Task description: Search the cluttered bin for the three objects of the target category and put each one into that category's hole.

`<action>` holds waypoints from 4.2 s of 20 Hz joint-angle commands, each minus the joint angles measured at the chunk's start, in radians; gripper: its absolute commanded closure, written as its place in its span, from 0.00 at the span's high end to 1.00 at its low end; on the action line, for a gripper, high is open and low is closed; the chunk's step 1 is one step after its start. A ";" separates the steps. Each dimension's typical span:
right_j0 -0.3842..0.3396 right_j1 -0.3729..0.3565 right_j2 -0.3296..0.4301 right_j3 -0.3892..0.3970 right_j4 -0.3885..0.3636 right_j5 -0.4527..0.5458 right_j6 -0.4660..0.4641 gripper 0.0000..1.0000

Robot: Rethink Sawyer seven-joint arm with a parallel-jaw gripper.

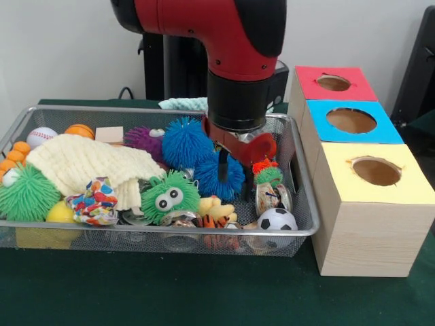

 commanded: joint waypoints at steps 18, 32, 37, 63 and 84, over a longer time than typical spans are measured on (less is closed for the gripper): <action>0.148 0.162 -0.134 -0.058 -0.023 -0.212 0.050 1.00; 0.095 -0.072 -0.098 -0.018 0.033 -0.100 0.029 1.00; 0.116 -0.052 -0.148 -0.034 0.026 -0.083 0.068 1.00; 0.161 0.256 -0.194 -0.040 0.091 -0.250 0.147 1.00; 0.077 0.187 -0.003 0.079 0.230 -0.240 0.103 1.00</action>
